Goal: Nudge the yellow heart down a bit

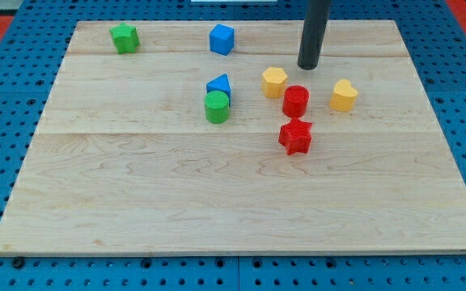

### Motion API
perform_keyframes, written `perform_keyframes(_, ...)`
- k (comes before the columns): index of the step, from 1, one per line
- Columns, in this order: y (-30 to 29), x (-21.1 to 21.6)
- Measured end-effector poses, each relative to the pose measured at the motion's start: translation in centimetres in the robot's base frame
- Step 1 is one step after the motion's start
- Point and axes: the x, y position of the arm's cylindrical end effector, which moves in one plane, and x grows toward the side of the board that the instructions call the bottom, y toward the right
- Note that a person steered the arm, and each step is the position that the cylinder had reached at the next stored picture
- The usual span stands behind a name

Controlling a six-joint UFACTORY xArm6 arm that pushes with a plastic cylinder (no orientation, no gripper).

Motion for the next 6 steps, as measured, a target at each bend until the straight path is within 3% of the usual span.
perform_keyframes(3, 1.9, 0.9)
perform_keyframes(4, 3.1, 3.0)
perform_keyframes(5, 1.4, 7.5)
perform_keyframes(6, -0.3, 8.8)
